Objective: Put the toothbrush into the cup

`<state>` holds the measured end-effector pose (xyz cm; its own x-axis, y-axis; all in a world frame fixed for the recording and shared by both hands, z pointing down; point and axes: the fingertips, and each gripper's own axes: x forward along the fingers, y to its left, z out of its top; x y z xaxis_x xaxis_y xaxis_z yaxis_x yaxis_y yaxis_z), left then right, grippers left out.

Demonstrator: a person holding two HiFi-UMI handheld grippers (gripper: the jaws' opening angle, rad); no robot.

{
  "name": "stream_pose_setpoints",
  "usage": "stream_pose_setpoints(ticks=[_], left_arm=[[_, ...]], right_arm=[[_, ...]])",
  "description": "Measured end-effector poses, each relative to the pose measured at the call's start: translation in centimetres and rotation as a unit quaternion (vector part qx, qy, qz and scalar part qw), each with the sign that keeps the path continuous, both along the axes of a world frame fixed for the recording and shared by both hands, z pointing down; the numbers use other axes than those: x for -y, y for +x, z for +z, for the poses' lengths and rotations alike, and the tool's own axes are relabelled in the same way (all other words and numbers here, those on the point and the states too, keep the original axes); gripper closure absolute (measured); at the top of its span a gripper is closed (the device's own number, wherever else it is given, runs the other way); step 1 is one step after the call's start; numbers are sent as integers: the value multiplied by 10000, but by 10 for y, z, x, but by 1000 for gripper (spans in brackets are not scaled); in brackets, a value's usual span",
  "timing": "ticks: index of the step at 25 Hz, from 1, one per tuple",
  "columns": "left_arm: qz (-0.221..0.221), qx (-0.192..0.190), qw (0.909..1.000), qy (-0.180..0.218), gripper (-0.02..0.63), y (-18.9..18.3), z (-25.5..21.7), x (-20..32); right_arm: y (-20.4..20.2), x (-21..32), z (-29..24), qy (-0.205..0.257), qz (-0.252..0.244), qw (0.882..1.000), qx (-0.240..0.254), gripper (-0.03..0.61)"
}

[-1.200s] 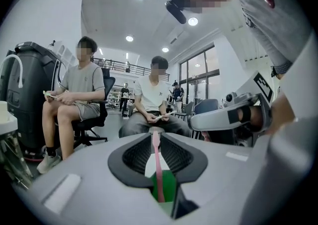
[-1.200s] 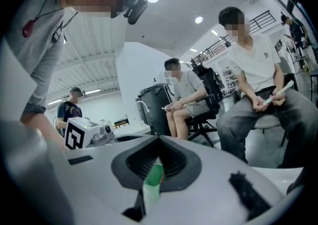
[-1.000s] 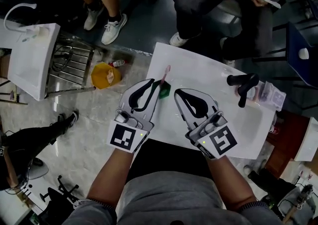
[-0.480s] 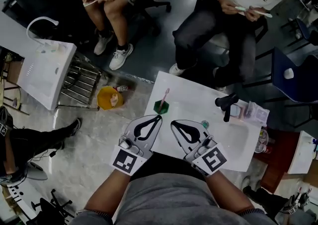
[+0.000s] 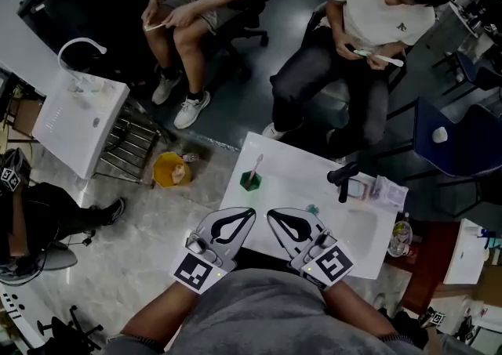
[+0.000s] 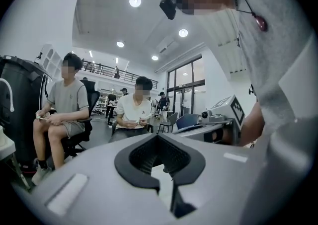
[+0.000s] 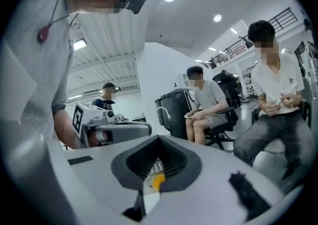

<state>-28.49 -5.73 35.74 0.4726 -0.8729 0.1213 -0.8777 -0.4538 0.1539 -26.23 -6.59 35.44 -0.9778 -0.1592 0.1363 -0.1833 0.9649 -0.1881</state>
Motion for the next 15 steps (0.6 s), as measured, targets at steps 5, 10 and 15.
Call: stream_pose_setpoints(ticks=[5,10,15], left_arm=[[8,28,10000,73,606,-1,-12,-7],[7,50,9999,129,606,-1,-19,-9],[17,57,9998,188,606,1,-25,-8]], right_arm=[[3,0,-19,110,22,9999,27,565],[3,-2,-30,233,-2,9997,80,565],[5,-5,-32,237,-21,9997,34,565]])
